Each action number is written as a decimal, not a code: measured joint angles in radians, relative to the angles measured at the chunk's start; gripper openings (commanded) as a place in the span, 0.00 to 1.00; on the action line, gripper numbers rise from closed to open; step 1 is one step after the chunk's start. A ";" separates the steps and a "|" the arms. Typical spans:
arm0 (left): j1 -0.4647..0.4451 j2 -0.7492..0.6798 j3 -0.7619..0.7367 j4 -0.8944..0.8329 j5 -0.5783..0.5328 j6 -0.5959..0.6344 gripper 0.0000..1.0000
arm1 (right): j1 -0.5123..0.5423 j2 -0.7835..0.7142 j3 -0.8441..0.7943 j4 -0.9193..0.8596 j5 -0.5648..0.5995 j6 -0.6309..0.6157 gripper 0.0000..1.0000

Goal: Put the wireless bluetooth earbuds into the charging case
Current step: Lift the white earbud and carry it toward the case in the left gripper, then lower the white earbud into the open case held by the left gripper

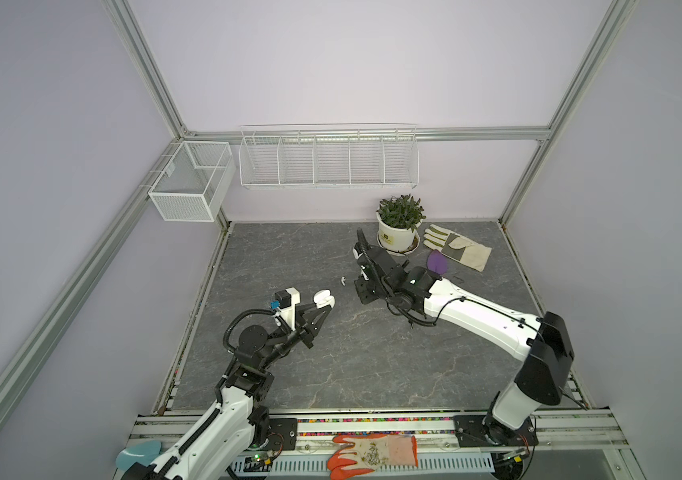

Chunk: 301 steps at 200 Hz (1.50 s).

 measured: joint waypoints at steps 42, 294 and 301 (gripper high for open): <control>-0.056 0.130 0.042 0.018 0.003 0.094 0.00 | 0.005 -0.099 -0.029 0.061 -0.022 -0.034 0.19; -0.100 0.259 0.107 0.204 0.058 0.191 0.00 | 0.130 -0.254 -0.304 0.502 -0.209 -0.060 0.17; -0.100 0.259 0.107 0.204 0.058 0.191 0.00 | 0.132 -0.254 -0.306 0.506 -0.209 -0.061 0.17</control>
